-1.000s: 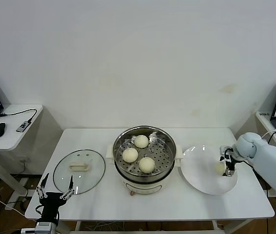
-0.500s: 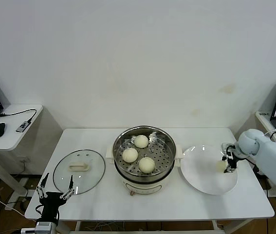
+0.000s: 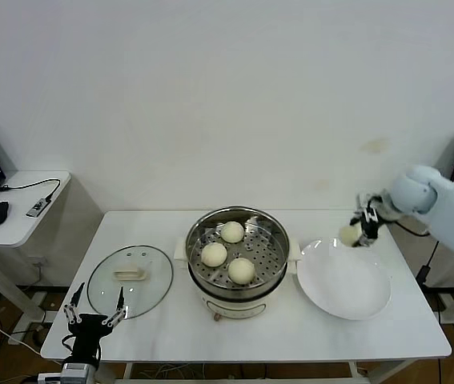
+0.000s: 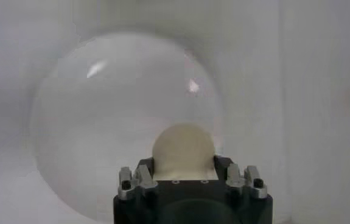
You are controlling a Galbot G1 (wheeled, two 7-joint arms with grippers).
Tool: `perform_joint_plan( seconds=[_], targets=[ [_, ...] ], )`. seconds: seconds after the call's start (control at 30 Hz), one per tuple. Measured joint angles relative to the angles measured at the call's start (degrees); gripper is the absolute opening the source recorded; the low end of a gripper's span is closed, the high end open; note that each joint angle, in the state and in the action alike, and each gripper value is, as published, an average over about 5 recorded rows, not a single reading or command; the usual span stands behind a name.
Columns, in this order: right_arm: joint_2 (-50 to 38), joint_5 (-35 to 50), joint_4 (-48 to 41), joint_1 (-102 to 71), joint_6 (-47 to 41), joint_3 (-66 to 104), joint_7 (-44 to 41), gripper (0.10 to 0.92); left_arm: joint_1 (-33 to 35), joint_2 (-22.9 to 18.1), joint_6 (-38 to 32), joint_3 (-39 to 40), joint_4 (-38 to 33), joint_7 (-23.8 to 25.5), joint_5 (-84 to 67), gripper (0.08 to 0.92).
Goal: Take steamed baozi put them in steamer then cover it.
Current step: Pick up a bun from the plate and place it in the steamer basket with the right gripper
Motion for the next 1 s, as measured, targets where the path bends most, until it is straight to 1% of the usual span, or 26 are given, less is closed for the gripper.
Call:
perform_joint_plan(
  seconds=[0.23,0.5,0.73,1.0],
  targets=[
    [3.87,11.90,5.76,10.24,-6.44,-8.51,3.89,0.613,0.02,0.05,0.00,-0.11,0.01,-0.03,0.02,0.823],
    [10.32,23.71,7.99,13.71,-13.01,-12.46,10.38,0.618,0.08,-0.35,0.00,-0.71,0.10,-0.03,0.10,0.823],
    [15.81,28.19,7.50,12.97,-16.04,-14.20,14.53,0.619,0.40,-0.77,0.00,-1.28,0.09,-0.05,0.17,0.823],
    [19.10,28.81,5.88,10.31,-17.78,-15.16,16.54,0.621,0.50,-0.99,-0.14,-1.53,0.46,-0.16,0.14,0.823]
  ],
)
